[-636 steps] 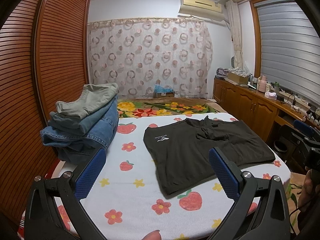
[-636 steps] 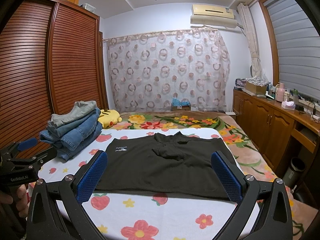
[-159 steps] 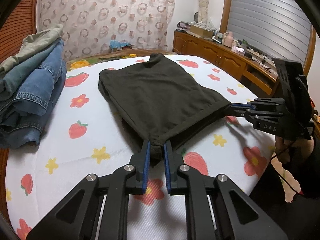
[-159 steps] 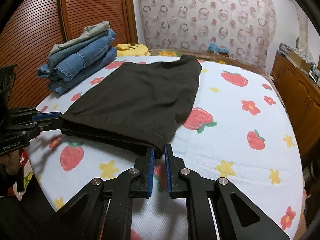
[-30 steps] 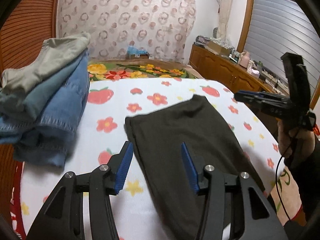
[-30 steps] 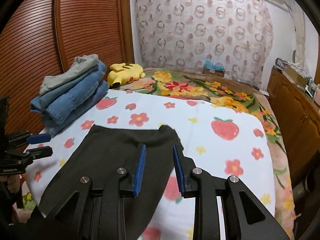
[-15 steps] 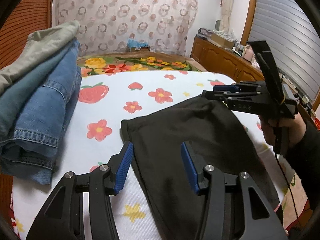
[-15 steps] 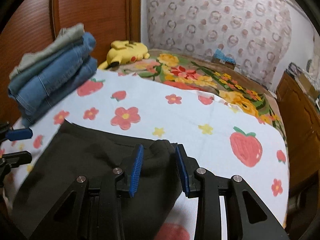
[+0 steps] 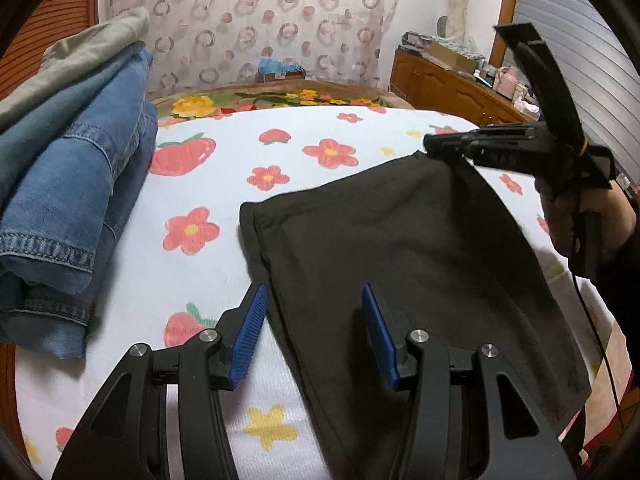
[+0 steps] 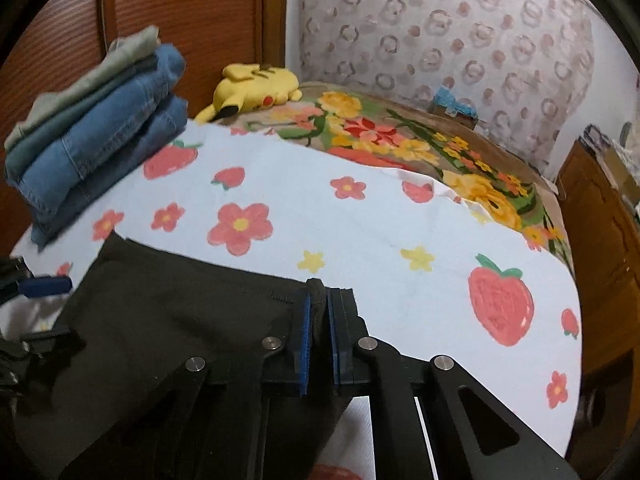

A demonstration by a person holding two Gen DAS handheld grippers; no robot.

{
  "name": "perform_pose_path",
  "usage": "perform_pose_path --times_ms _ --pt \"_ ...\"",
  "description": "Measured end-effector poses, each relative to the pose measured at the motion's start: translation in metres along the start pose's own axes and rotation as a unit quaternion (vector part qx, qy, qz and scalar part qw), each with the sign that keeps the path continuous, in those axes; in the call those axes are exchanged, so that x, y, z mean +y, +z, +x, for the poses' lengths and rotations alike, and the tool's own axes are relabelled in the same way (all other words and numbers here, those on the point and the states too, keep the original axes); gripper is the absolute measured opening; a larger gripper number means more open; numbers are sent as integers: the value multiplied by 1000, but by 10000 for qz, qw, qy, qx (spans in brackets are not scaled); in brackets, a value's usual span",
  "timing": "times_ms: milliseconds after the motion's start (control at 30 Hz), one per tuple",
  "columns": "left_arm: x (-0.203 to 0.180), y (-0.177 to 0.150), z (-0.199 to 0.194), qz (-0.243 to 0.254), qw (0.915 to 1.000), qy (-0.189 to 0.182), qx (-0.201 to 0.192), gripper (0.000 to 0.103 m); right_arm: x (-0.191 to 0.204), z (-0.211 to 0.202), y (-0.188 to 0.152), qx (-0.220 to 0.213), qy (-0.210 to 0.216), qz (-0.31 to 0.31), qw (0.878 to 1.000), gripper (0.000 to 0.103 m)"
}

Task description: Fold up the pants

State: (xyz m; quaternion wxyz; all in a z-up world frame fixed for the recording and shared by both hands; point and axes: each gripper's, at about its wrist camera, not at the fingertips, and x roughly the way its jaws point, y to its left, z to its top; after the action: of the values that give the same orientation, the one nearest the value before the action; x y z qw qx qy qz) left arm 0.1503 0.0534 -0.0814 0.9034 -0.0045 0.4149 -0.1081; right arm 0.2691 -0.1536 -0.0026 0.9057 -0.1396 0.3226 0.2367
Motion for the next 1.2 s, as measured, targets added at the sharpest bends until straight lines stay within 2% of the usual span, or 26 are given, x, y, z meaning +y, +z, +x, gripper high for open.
perform_pose_path --times_ms 200,300,367,400,633,767,867,967,1033,1200 --pt "-1 -2 3 4 9999 43 140 51 -19 3 -9 -26 -298 586 9978 8" --pt "-1 -1 4 -10 9999 45 157 51 -20 -2 -9 -97 -362 681 9970 18" --pt "-1 -2 4 -10 9999 51 160 51 -18 -8 -8 -194 -364 693 9967 29" --pt "-1 -2 4 -1 9999 62 162 51 -16 -12 -9 -233 -336 682 9968 31" --pt "-2 -1 5 30 9998 96 172 51 -6 -40 -31 -191 -113 470 9986 31" --pt "-3 -2 5 68 9997 144 180 51 -4 -28 -42 189 -272 295 9990 31" --pt "-3 -2 6 71 9997 148 183 51 -15 -15 -47 377 -374 450 9976 31" --pt "-4 -2 6 90 9997 147 191 53 -22 -22 -49 268 -321 596 9973 31" --pt "-7 -2 7 165 9996 112 219 60 -22 -30 -51 215 -339 586 9975 31" --pt "-9 -1 8 205 9995 104 237 62 -8 -65 -62 3 -213 519 9984 31"
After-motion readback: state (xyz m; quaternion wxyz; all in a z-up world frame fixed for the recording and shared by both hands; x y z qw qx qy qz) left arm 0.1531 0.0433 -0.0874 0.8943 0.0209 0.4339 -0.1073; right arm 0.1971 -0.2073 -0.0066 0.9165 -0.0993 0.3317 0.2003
